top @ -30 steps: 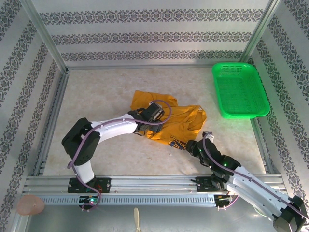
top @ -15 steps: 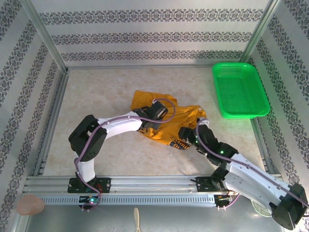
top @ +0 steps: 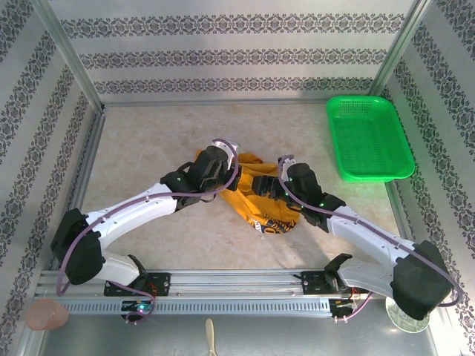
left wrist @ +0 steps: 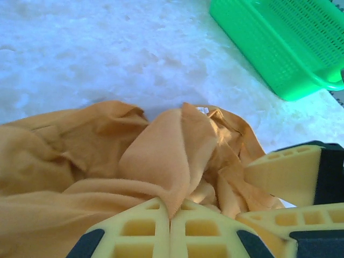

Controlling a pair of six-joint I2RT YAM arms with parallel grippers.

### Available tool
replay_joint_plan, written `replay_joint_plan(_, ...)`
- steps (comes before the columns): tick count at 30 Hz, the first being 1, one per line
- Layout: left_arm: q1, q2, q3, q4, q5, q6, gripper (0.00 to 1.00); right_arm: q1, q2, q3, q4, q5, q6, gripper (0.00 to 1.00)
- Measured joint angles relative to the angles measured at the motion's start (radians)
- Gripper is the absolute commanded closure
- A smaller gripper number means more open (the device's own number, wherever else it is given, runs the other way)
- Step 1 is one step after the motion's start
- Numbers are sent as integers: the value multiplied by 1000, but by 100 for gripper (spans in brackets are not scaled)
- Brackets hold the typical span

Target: Fold the inside-out t-shirt

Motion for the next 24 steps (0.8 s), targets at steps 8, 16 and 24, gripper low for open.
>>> replay_joint_plan(8, 1, 1, -16, 5, 44, -27, 100, 59, 92, 6, 47, -14, -22, 18)
replay_joint_plan(16, 2, 1, -15, 8, 69, -39, 100, 85, 232, 11, 94, 71, -25, 9)
replay_joint_plan(24, 6, -41, -26, 19, 87, -88, 100, 51, 460, 156, 106, 105, -36, 100)
